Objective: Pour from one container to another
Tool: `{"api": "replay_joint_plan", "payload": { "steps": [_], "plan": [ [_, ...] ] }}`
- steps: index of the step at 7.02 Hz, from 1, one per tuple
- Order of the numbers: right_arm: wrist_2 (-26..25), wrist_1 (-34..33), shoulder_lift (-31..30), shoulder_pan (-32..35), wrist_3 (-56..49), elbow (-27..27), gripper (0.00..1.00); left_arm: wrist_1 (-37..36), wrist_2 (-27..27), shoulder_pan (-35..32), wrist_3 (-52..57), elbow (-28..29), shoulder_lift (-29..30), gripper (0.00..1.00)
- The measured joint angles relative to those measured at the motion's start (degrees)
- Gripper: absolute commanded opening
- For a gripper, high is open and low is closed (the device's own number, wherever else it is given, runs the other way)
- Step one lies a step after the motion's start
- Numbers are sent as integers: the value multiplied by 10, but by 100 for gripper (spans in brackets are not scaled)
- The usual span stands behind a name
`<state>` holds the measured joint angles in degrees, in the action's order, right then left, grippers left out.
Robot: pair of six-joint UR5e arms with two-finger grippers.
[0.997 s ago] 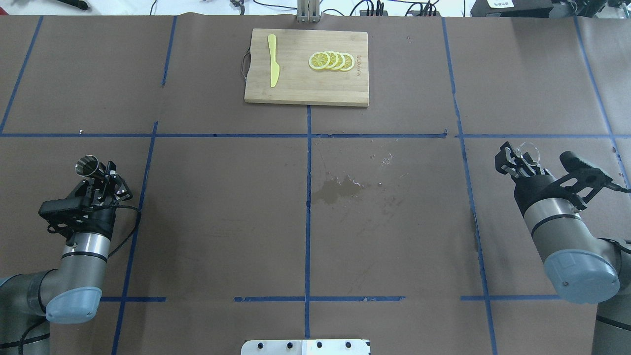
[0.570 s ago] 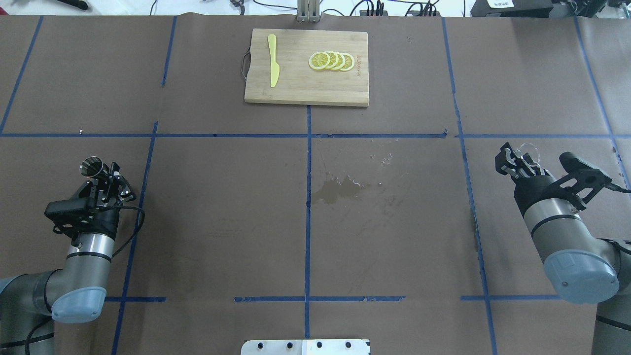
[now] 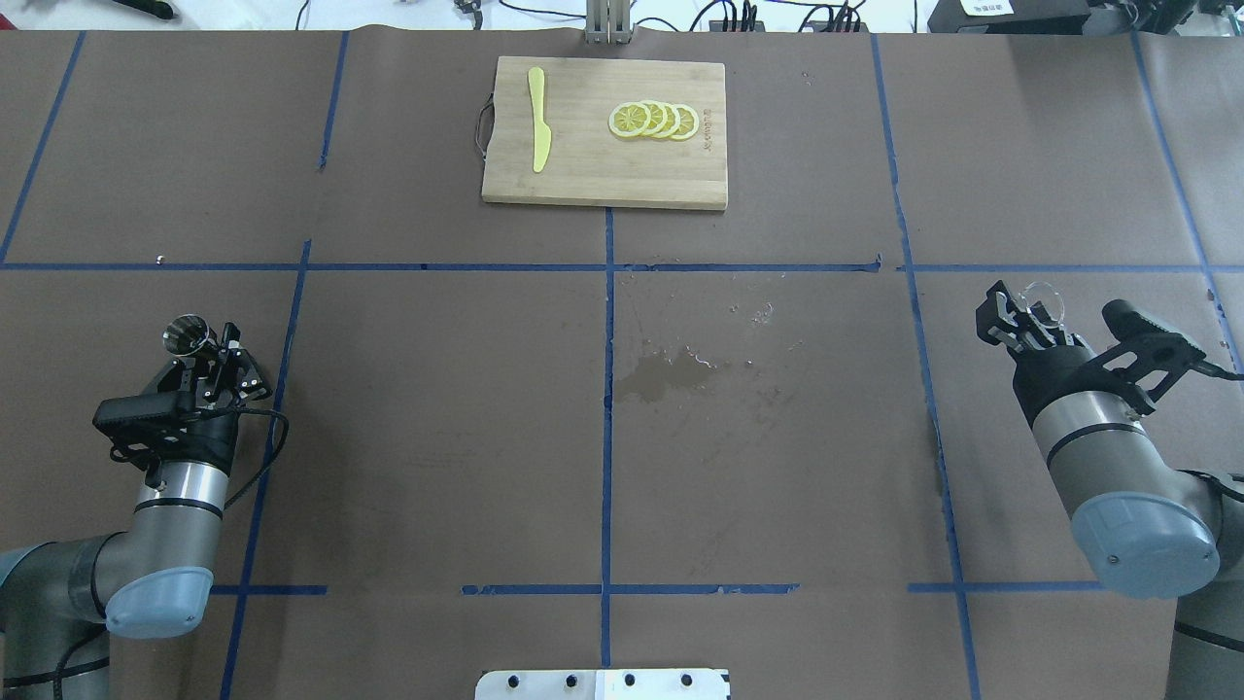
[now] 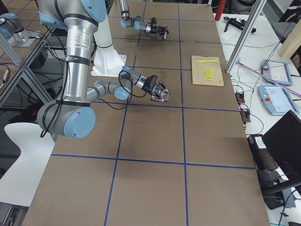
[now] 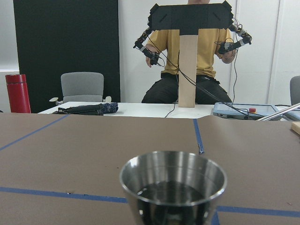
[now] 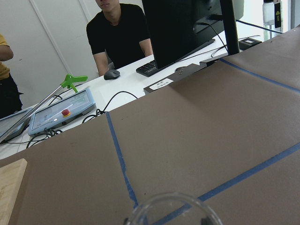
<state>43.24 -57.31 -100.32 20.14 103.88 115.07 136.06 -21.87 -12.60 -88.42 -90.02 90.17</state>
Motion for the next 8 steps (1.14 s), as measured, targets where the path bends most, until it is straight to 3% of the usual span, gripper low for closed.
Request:
{"api": "replay_joint_plan", "payload": {
  "steps": [1, 2, 5, 8],
  "plan": [
    [0, 0, 0, 0, 0, 0, 0, 0, -1, 1, 0, 0, 1, 67],
    [0, 0, 0, 0, 0, -2, 0, 0, -1, 1, 0, -1, 2, 100],
    [-4, 0, 0, -1, 0, -5, 0, 0, -9, 1, 15, -5, 2, 100],
    [-9, 0, 0, -2, 0, -10, 0, 4, -76, 2, 56, -34, -8, 100]
  ]
}}
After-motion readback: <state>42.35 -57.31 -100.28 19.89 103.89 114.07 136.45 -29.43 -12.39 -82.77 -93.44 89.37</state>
